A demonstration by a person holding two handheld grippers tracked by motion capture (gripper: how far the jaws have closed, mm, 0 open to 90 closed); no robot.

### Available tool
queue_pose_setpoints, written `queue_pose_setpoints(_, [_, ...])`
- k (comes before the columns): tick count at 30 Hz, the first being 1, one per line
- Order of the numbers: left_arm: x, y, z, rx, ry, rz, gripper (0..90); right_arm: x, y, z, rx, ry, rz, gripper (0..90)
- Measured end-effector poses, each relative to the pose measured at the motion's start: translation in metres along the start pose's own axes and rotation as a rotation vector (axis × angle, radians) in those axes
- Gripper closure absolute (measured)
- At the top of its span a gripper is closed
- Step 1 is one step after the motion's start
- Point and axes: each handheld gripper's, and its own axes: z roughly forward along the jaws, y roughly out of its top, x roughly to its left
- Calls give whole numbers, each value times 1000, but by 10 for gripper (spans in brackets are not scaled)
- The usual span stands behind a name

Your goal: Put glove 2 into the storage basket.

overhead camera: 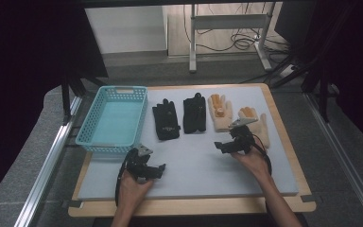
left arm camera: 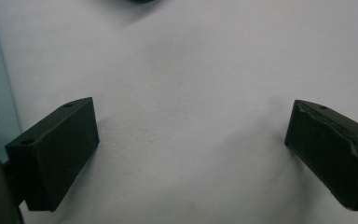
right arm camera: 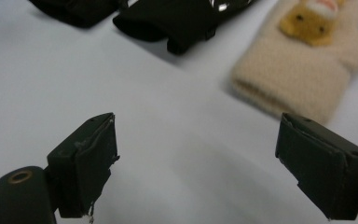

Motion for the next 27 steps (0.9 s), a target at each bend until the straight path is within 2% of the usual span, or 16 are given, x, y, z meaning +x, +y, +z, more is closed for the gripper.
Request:
queue_pose_setpoints(3, [0, 0, 0, 0, 0, 0, 30, -1, 14, 6, -6, -13, 0, 124])
queue_pose_setpoints(5, [0, 0, 0, 0, 0, 0, 30, -2, 18, 8, -11, -14, 0, 124])
queue_pose_setpoints(6, [0, 0, 0, 0, 0, 0, 30, -3, 27, 13, -6, -23, -11, 156])
queue_pose_setpoints(7, [0, 0, 0, 0, 0, 0, 30, -3, 27, 13, -6, -23, -11, 156])
queue_pose_setpoints(8, [0, 0, 0, 1, 0, 1, 30, -3, 31, 15, -3, -30, -22, 177])
queue_pose_setpoints(9, [0, 0, 0, 1, 0, 0, 30, -5, 41, 21, 9, -33, -24, 237])
queue_pose_setpoints(13, [0, 0, 0, 0, -1, -1, 30, -6, 56, 31, -1, -16, -36, 358])
queue_pose_setpoints(14, [0, 0, 0, 0, -1, -1, 30, -6, 56, 31, -1, -16, -36, 358])
queue_pose_setpoints(15, [0, 0, 0, -1, -1, -1, 30, -6, 63, 38, -2, -10, -46, 421])
queue_pose_setpoints(16, [0, 0, 0, -1, -1, -1, 30, -6, 63, 38, -2, -10, -46, 421])
queue_pose_setpoints(17, [0, 0, 0, 0, 0, 0, 30, -4, 70, 46, 3, -8, -60, 471])
queue_pose_setpoints(20, [0, 0, 0, -2, -1, -1, 30, -2, 76, 55, 11, -19, -66, 516])
queue_pose_setpoints(23, [0, 0, 0, -1, -1, 0, 30, 1, 85, 72, 15, -39, -74, 581])
queue_pose_setpoints(24, [0, 0, 0, -1, -1, 0, 29, 1, 85, 72, 15, -39, -74, 581])
queue_pose_setpoints(25, [0, 0, 0, -1, -1, -1, 29, 2, 89, 79, 16, -45, -69, 580])
queue_pose_setpoints(27, [0, 0, 0, -1, -1, -1, 29, 2, 92, 87, 13, -54, -65, 527])
